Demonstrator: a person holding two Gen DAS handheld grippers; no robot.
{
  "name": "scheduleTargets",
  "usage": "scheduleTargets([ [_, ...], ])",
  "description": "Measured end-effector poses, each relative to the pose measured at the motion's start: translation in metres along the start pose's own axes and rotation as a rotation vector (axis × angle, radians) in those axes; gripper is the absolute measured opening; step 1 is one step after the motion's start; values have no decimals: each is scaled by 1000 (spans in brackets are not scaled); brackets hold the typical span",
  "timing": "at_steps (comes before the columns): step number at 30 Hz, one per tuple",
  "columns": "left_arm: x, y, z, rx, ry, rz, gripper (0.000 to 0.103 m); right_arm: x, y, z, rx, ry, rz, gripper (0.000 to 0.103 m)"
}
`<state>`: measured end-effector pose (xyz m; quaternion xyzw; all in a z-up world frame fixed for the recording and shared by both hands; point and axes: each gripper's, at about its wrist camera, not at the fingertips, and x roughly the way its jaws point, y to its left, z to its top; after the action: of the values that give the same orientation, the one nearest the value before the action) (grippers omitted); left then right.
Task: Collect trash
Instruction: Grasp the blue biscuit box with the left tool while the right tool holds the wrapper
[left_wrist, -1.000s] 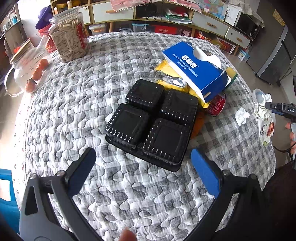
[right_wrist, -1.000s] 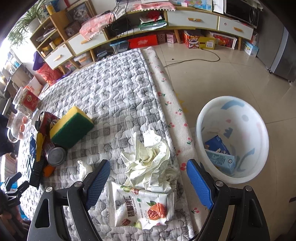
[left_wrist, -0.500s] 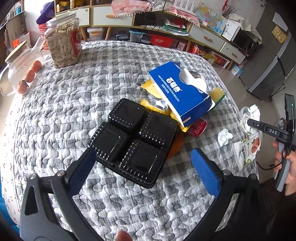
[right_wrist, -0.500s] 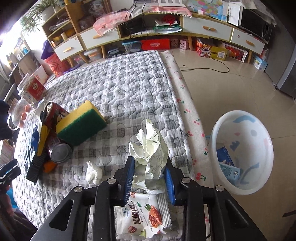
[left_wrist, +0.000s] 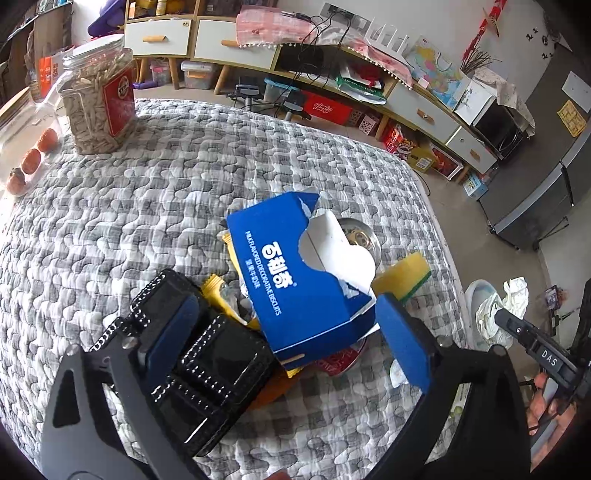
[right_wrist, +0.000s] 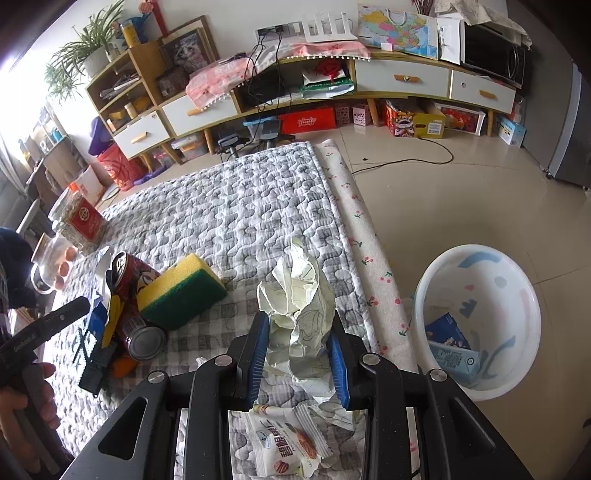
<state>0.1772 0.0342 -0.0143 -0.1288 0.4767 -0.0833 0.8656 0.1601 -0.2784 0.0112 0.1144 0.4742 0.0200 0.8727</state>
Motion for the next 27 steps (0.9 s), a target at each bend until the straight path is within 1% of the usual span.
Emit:
scheduleTargets([
  [2,6,-3,1,-3,-1,-1,88,-1,-2,1,3,-6,1,31],
  [4,12,-4,0,-11,9,-2,78,-1,-4,3,8,-7,4,31],
  [6,14,-3,-1,-24,12,-21,76,-1,-5,4,11,-6,6,31],
  [9,9,-5,-2,-15,-3,-21,65,-2,-6,5,16,-9,11,31],
  [11,8,-4,-2,-10,-1,-16,63,-3,-7,4,14,-13,11,31],
  [13,8,-2,-3,-20,3,-24,58,-3,-6,3,10,-13,11,31],
  [16,4,1,-5,-21,4,-33,55,-3,-4,1,2,-10,11,31],
  [19,-3,3,-8,-17,-1,-45,55,-4,-2,-1,-2,-14,7,31],
  [27,-31,9,-13,-3,-47,-61,54,-16,-9,1,23,-65,8,31],
])
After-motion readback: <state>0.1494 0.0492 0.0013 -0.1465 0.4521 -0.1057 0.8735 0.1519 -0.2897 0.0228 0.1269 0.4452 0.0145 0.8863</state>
